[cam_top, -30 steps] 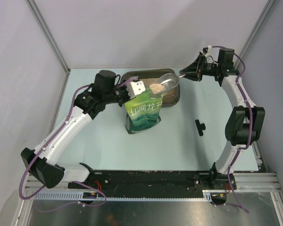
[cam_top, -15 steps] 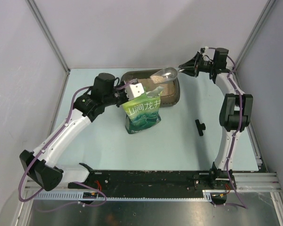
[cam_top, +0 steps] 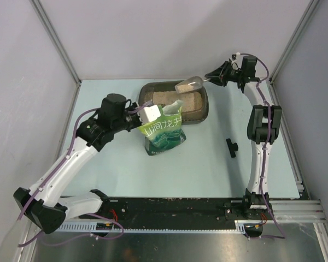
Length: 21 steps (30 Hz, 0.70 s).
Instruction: Fill the litter box with clean litter
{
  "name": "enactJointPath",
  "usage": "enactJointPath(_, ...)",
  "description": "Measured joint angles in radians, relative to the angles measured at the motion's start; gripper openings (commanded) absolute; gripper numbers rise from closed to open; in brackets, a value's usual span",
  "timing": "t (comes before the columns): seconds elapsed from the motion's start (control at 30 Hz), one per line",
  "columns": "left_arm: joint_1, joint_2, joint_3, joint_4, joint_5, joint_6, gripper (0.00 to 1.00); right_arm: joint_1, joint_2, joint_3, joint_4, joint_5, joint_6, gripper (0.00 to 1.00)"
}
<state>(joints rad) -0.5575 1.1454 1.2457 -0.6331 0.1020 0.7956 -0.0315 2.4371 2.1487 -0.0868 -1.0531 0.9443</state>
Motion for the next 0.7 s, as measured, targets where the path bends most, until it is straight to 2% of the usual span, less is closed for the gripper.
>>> enactJointPath(0.33,0.024,-0.085,-0.078,-0.015,-0.002,0.019,0.00,0.091,-0.003,0.101,-0.157,0.269,-0.299,0.00)
enactJointPath(0.53,0.031,-0.085,-0.078,-0.018,0.060,-0.014,0.00,0.201,-0.011,0.103,-0.236,0.402,-0.451,0.00)
enactJointPath(0.7,0.033,-0.071,-0.068,-0.022,0.118,-0.040,0.00,0.248,-0.065,0.083,-0.304,0.452,-0.548,0.00)
